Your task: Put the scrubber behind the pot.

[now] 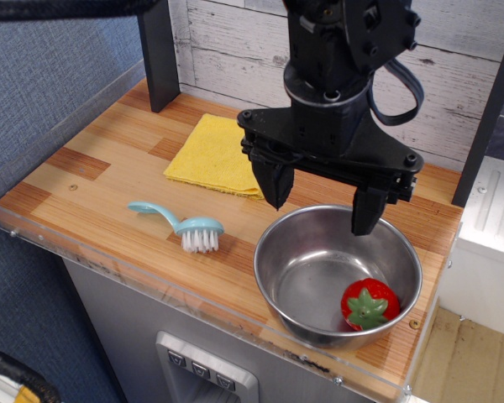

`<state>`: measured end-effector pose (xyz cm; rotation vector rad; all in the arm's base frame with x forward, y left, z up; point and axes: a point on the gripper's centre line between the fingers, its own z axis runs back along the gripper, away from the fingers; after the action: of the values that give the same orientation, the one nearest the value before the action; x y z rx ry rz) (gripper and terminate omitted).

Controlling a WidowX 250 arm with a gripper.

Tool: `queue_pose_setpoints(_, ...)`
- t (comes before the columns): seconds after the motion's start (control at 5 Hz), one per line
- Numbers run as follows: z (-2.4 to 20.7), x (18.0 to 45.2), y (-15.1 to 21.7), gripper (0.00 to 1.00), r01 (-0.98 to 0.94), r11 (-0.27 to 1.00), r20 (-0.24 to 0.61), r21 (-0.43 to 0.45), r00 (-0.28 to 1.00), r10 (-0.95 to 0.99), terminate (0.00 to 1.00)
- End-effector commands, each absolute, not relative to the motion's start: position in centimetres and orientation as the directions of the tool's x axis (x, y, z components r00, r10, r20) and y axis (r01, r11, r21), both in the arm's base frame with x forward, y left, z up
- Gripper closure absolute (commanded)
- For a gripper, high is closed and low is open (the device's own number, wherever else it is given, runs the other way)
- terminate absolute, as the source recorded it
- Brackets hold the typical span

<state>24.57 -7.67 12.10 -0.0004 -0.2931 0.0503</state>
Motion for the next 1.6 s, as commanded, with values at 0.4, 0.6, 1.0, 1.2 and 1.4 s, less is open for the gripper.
queue_pose_setpoints(0.4,13.4,23.5,-2.0,0.00,-0.294,0.950,0.298,-0.106,0.902,0.312,0.00)
queue_pose_setpoints(0.6,15.5,23.6,1.2,0.00,-0.366,0.925,0.336,-0.106,0.862,0.380,0.00)
queue_pose_setpoints(1.0,11.2,25.3,7.9,0.00,-0.472,0.881,0.209,-0.030,0.859,0.467,0.00)
queue_pose_setpoints(1.2,7.8,26.0,9.3,0.00,-0.526,0.850,0.173,-0.009,0.836,0.520,0.00)
queue_pose_setpoints(1.4,5.5,26.7,8.7,0.00,-0.534,0.845,0.166,0.027,0.836,0.523,0.00)
